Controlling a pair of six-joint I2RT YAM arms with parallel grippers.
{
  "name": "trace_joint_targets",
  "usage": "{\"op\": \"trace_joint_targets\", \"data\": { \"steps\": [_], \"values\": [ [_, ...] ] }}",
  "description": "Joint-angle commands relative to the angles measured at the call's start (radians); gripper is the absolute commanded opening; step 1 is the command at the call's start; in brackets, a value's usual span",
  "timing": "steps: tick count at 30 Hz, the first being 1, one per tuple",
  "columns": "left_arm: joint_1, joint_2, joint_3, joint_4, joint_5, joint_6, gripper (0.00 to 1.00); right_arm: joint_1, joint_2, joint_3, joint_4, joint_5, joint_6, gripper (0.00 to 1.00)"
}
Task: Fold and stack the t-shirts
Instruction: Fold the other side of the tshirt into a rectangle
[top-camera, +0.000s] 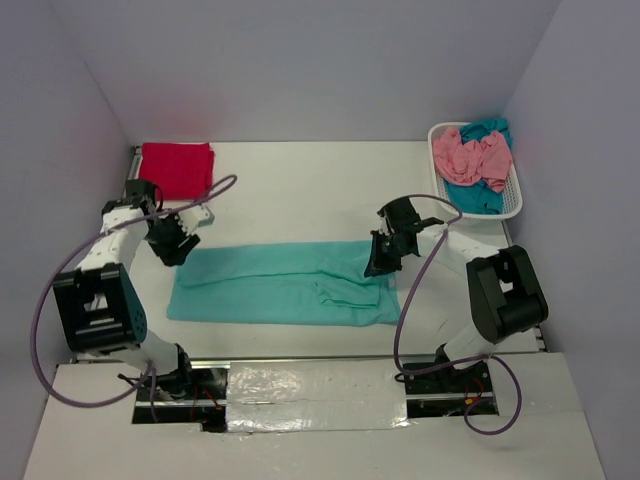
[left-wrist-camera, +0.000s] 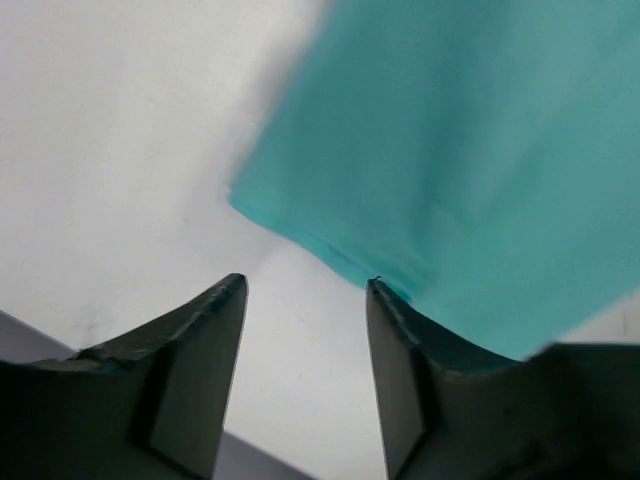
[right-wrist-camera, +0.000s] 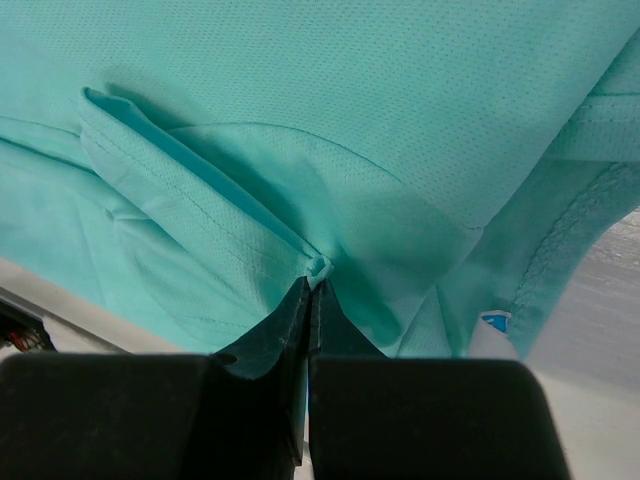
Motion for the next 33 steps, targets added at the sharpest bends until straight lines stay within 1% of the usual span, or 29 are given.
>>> {"op": "trace_joint_targets", "data": {
  "steps": [1, 2, 4, 5, 7, 9, 10, 12, 16, 19, 21, 22, 23, 24, 25, 26, 33],
  "values": [
    [0.004, -0.137, -0.12, -0.135, 0.0, 0.302, 0.67, 0.006, 0.009, 0.041, -0.003, 0.007, -0.014, 0.0],
    [-0.001, -0.147, -0.154, -0.138, -0.037, 0.389, 0.71, 0.007, 0.009, 0.039, 0.0, 0.004, -0.014, 0.0],
    [-0.022, -0.144, -0.165, -0.152, -0.057, 0.428, 0.97, 0.007, 0.011, 0.036, 0.01, 0.0, -0.014, 0.0],
    [-0.033, -0.142, -0.174, -0.151, -0.065, 0.442, 0.99, 0.007, 0.014, 0.036, 0.01, 0.0, -0.016, 0.0],
    [-0.071, -0.141, -0.185, -0.134, -0.062, 0.449, 0.99, 0.007, 0.015, 0.03, 0.016, 0.001, -0.017, 0.0],
    [-0.106, -0.148, -0.22, -0.076, -0.091, 0.413, 0.99, 0.007, 0.017, 0.024, 0.023, -0.002, -0.017, 0.0],
    [-0.116, -0.148, -0.236, -0.001, -0.112, 0.397, 0.99, 0.007, 0.017, 0.021, 0.025, -0.003, -0.017, 0.0],
    [-0.131, -0.148, -0.272, 0.052, -0.161, 0.385, 0.99, 0.007, 0.015, 0.016, 0.031, -0.005, -0.014, 0.0],
    [-0.136, -0.145, -0.317, 0.084, -0.201, 0.41, 0.98, 0.004, 0.012, 0.001, 0.037, -0.006, -0.013, 0.0],
    [-0.136, -0.142, -0.364, 0.109, -0.247, 0.419, 0.89, 0.001, 0.017, -0.001, 0.045, -0.014, -0.011, 0.0],
    [-0.137, -0.138, -0.386, 0.138, -0.258, 0.41, 0.75, 0.0, 0.022, 0.004, 0.046, -0.022, -0.006, 0.0],
    [-0.139, -0.135, -0.389, 0.145, -0.267, 0.405, 0.61, 0.0, 0.025, 0.012, 0.043, -0.022, -0.006, 0.0],
    [-0.139, -0.133, -0.394, 0.171, -0.267, 0.382, 0.38, -0.002, 0.025, 0.016, 0.039, -0.022, -0.008, 0.0],
    [-0.14, -0.128, -0.394, 0.178, -0.267, 0.374, 0.29, -0.002, 0.028, 0.019, 0.036, -0.022, -0.008, 0.0],
    [-0.14, -0.127, -0.389, 0.184, -0.267, 0.365, 0.17, -0.002, 0.026, 0.027, 0.033, -0.02, -0.01, 0.0],
    [-0.14, -0.127, -0.378, 0.19, -0.298, 0.336, 0.0, -0.002, 0.028, 0.033, 0.025, -0.014, -0.013, 0.0],
    [-0.139, -0.101, -0.294, 0.136, -0.279, 0.296, 0.0, -0.005, 0.038, 0.082, -0.003, -0.006, -0.028, 0.0]
  ]
}}
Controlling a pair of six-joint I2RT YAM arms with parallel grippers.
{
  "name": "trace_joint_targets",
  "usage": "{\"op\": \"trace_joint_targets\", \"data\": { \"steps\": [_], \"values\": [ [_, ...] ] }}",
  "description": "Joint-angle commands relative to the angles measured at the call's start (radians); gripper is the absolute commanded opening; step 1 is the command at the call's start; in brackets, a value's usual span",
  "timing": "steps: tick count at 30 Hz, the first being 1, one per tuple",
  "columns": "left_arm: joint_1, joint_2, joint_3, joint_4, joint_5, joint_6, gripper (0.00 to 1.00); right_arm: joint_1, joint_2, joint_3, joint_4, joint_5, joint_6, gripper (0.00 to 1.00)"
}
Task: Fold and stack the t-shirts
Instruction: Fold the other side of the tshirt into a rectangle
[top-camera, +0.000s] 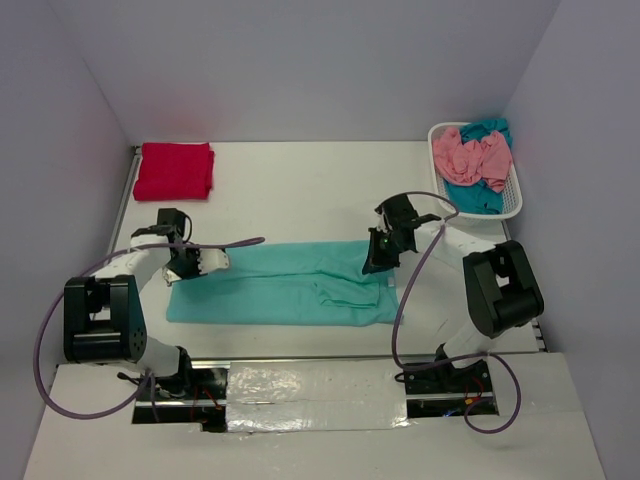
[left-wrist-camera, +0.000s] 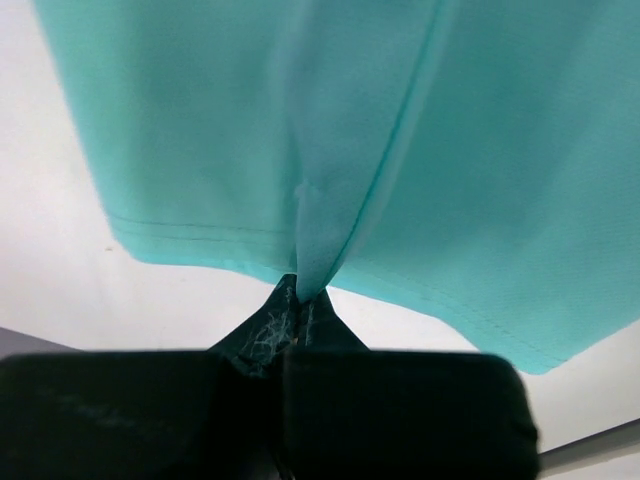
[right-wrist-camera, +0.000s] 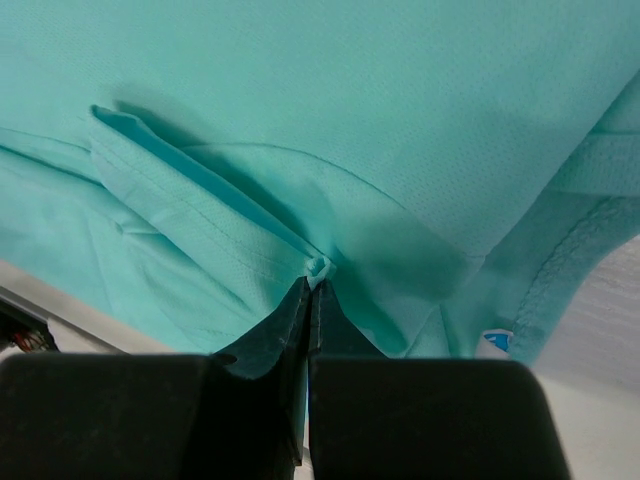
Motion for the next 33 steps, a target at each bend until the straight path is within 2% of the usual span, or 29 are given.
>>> {"op": "trace_joint_targets", "data": {
  "steps": [1, 6, 8, 11, 14, 16, 19, 21, 26, 29, 33],
  "values": [
    [-0.003, 0.019, 0.057, -0.025, -0.001, -0.037, 0.0, -0.006, 0.004, 0.059, -0.006, 0.003, -0.019, 0.0],
    [-0.006, 0.065, 0.129, 0.033, -0.001, -0.101, 0.0, -0.017, 0.008, 0.088, -0.023, 0.006, -0.036, 0.0],
    [-0.006, 0.128, 0.206, 0.081, -0.008, -0.187, 0.0, -0.026, 0.03, 0.137, -0.036, 0.006, -0.046, 0.0],
    [-0.005, 0.24, 0.337, 0.119, -0.034, -0.303, 0.0, -0.049, 0.071, 0.242, -0.046, -0.014, -0.048, 0.0],
    [-0.003, 0.326, 0.486, 0.107, -0.047, -0.391, 0.0, -0.077, 0.123, 0.42, -0.101, -0.012, -0.066, 0.0],
    [-0.003, 0.325, 0.54, 0.124, -0.047, -0.4, 0.0, -0.078, 0.128, 0.459, -0.137, 0.011, -0.089, 0.0],
    [-0.003, 0.254, 0.481, 0.197, -0.048, -0.344, 0.0, -0.08, 0.091, 0.412, -0.137, 0.017, -0.097, 0.0],
    [-0.005, 0.192, 0.39, 0.214, -0.031, -0.308, 0.0, -0.08, 0.05, 0.331, -0.114, -0.003, -0.086, 0.0],
    [-0.006, 0.092, 0.137, 0.193, -0.031, -0.109, 0.0, -0.077, -0.027, 0.166, -0.066, -0.029, -0.057, 0.0],
    [-0.006, 0.068, 0.053, 0.162, -0.047, -0.066, 0.0, -0.074, -0.051, 0.093, -0.046, -0.054, -0.043, 0.0],
    [-0.006, 0.064, 0.02, 0.125, -0.044, -0.058, 0.0, -0.071, -0.082, 0.034, -0.039, -0.06, -0.037, 0.0]
  ]
}}
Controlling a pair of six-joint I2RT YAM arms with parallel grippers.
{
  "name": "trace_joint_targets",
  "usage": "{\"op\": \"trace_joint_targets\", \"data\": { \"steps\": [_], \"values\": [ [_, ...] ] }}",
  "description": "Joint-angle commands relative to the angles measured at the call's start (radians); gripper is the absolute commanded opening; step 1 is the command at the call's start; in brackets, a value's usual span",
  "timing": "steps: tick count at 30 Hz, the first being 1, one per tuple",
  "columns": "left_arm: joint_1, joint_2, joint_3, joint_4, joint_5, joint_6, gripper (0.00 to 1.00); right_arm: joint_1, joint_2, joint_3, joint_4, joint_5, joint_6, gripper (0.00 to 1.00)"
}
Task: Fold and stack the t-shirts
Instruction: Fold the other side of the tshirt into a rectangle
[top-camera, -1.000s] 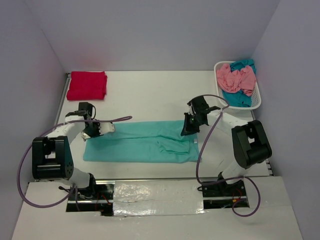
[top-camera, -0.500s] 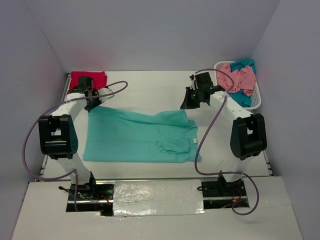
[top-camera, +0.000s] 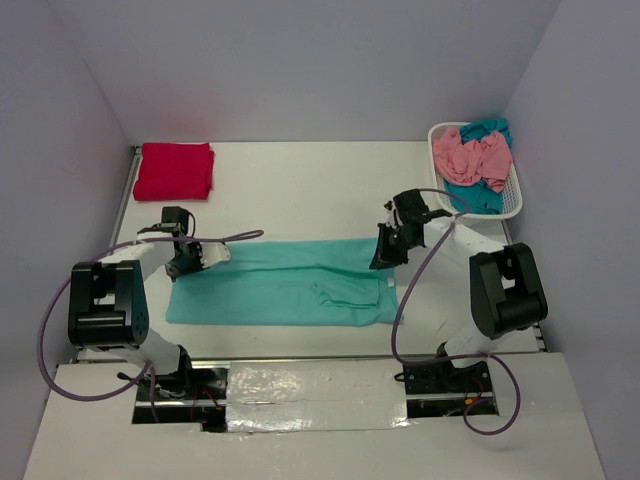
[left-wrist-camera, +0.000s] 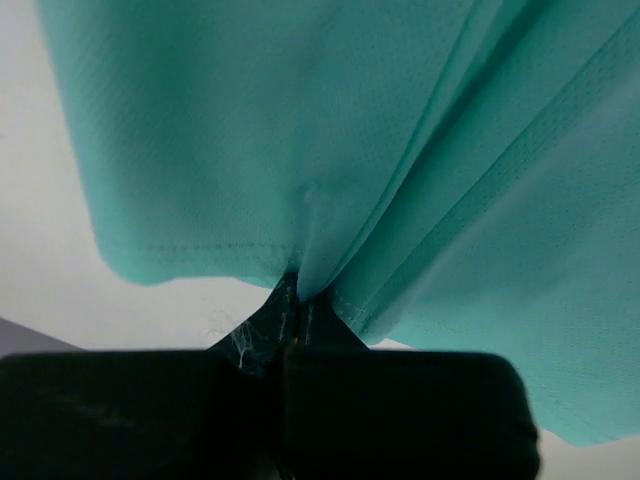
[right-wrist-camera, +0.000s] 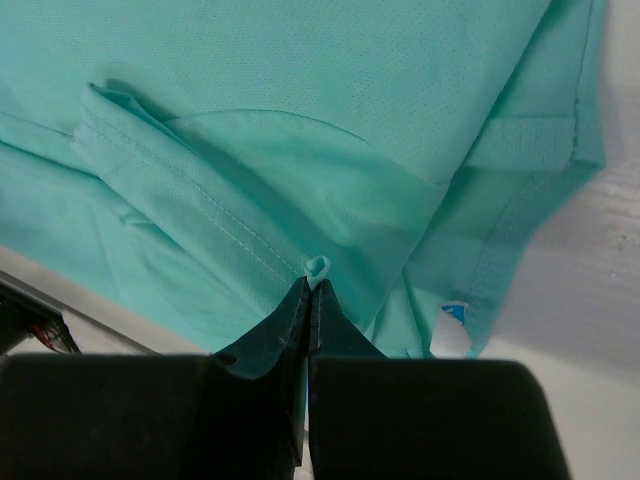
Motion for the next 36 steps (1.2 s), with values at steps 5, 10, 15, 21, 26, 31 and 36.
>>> {"op": "trace_joint_targets", "data": {
  "steps": [5, 10, 15, 21, 26, 31, 36],
  "values": [
    [-0.004, -0.028, -0.042, -0.016, -0.043, 0.102, 0.0, 0.006, -0.101, -0.057, 0.04, -0.024, 0.006, 0.0],
    [-0.009, -0.019, -0.033, 0.01, -0.036, 0.088, 0.0, 0.011, -0.092, -0.095, 0.063, -0.061, 0.022, 0.0],
    [-0.012, 0.026, 0.06, -0.074, -0.007, 0.063, 0.99, 0.012, -0.074, -0.115, 0.092, -0.076, 0.032, 0.0],
    [0.014, 0.013, 0.224, -0.152, 0.044, 0.039, 0.99, 0.021, -0.048, -0.127, 0.123, -0.073, 0.042, 0.0],
    [0.047, 0.012, 0.437, -0.157, 0.107, -0.091, 0.99, 0.025, -0.025, -0.137, 0.144, -0.064, 0.048, 0.0],
    [0.01, 0.033, 0.657, -0.286, 0.351, -0.226, 0.99, 0.025, -0.019, -0.155, 0.138, -0.04, 0.036, 0.0],
    [-0.256, 0.085, 0.743, -0.379, 0.484, -0.384, 0.99, 0.023, -0.012, -0.154, 0.141, -0.026, 0.025, 0.0]
  ]
}}
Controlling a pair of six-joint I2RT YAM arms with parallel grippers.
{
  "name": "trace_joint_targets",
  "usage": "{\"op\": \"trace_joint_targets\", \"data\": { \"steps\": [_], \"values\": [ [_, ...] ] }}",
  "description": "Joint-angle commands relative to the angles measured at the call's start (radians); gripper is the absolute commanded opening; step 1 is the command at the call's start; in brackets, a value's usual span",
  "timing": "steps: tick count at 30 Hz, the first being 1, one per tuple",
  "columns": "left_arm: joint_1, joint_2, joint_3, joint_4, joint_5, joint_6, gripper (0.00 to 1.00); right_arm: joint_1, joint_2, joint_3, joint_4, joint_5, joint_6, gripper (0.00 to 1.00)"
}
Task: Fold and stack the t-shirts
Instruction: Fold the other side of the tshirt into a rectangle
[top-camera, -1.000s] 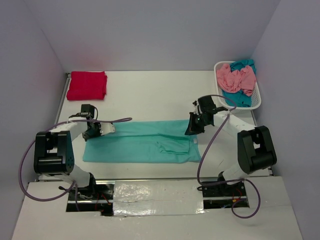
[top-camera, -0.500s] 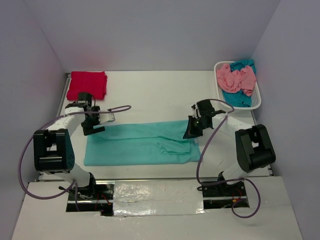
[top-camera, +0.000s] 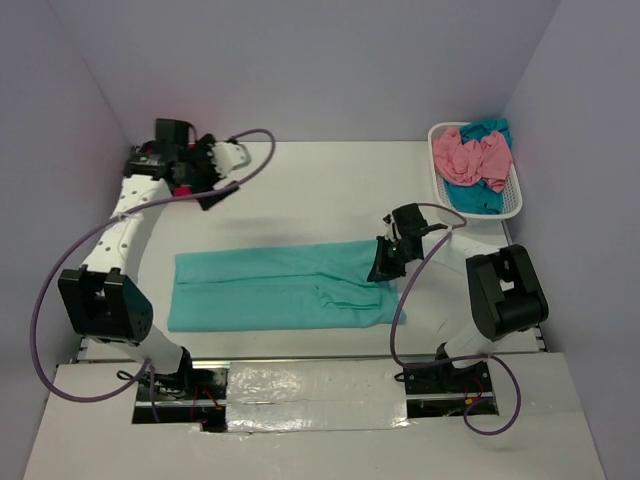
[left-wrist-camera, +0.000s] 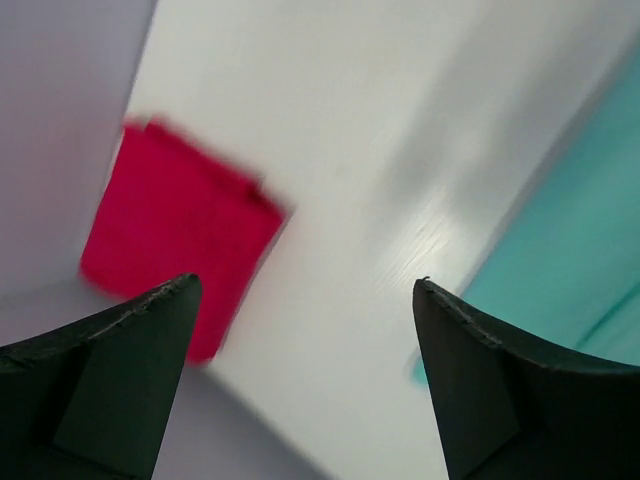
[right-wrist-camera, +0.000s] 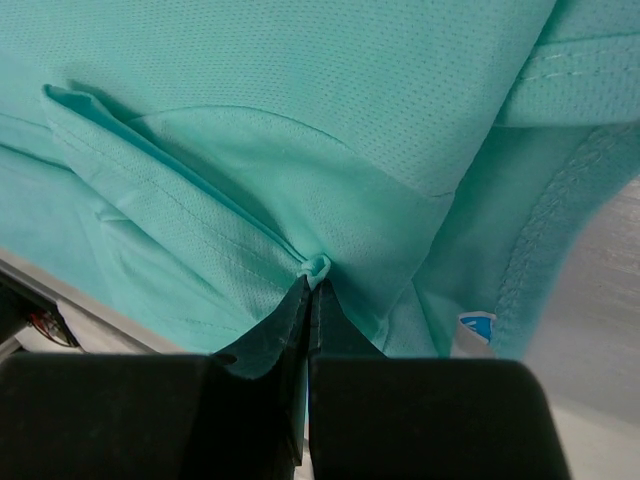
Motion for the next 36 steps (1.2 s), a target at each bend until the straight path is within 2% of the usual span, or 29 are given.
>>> {"op": "trace_joint_targets", "data": {
  "steps": [1, 2, 3, 4, 5, 6, 8, 9, 10, 11, 14, 17, 22, 24, 27, 28, 30, 31, 36],
  "values": [
    [-0.219, 0.058, -0.016, -0.107, 0.208, -0.194, 0.99, 0.009, 0.012, -0.002, 0.024, 0.018, -0.016, 0.0],
    [-0.264, 0.093, -0.026, -0.064, 0.243, -0.229, 0.9, 0.008, 0.018, -0.003, 0.029, 0.013, -0.011, 0.0],
    [-0.34, 0.116, -0.03, -0.041, 0.286, -0.261, 0.77, 0.008, 0.022, -0.005, 0.039, 0.009, -0.008, 0.0],
    [-0.374, 0.149, -0.027, -0.015, 0.353, -0.336, 0.58, 0.008, 0.026, -0.005, 0.042, 0.006, -0.007, 0.0],
    [-0.444, 0.222, -0.012, 0.011, 0.373, -0.372, 0.13, 0.009, 0.034, -0.003, 0.046, 0.006, -0.004, 0.0],
    [-0.477, 0.259, 0.002, 0.026, 0.377, -0.41, 0.0, 0.008, 0.037, -0.002, 0.046, 0.006, -0.003, 0.0],
    [-0.525, 0.327, 0.042, 0.046, 0.399, -0.499, 0.01, 0.009, 0.04, 0.003, 0.047, 0.006, -0.002, 0.0],
    [-0.554, 0.371, 0.045, 0.078, 0.415, -0.516, 0.08, 0.009, 0.038, 0.001, 0.05, 0.009, -0.002, 0.0],
    [-0.562, 0.385, 0.034, 0.111, 0.41, -0.573, 0.18, 0.009, 0.037, 0.001, 0.052, 0.012, -0.002, 0.0],
    [-0.568, 0.409, 0.027, 0.141, 0.407, -0.602, 0.36, 0.009, 0.038, 0.001, 0.052, 0.016, -0.002, 0.0],
    [-0.568, 0.477, 0.04, 0.169, 0.409, -0.662, 0.51, 0.009, 0.037, 0.0, 0.055, 0.024, -0.008, 0.0],
    [-0.569, 0.55, 0.082, 0.157, 0.418, -0.702, 0.54, 0.008, 0.037, -0.008, 0.058, 0.027, -0.011, 0.0],
    [-0.572, 0.589, 0.097, 0.175, 0.415, -0.728, 0.55, 0.008, 0.032, -0.019, 0.067, 0.023, -0.01, 0.0],
    [-0.574, 0.592, 0.091, 0.172, 0.415, -0.716, 0.53, 0.008, 0.031, -0.019, 0.073, 0.016, -0.007, 0.0],
    [-0.579, 0.595, 0.089, 0.14, 0.43, -0.69, 0.41, 0.006, 0.031, -0.016, 0.075, 0.015, -0.003, 0.0],
    [-0.577, 0.592, 0.086, 0.134, 0.438, -0.685, 0.28, 0.006, 0.028, -0.014, 0.075, 0.015, -0.005, 0.0],
    [-0.577, 0.586, 0.088, 0.113, 0.458, -0.673, 0.11, 0.005, 0.028, -0.003, 0.069, 0.016, -0.008, 0.0],
    [-0.579, 0.582, 0.088, 0.109, 0.465, -0.673, 0.0, 0.003, 0.029, 0.001, 0.066, 0.018, -0.01, 0.0],
    [-0.577, 0.557, 0.111, 0.106, 0.473, -0.662, 0.0, -0.006, 0.011, 0.055, 0.036, 0.036, -0.028, 0.0]
  ]
}}
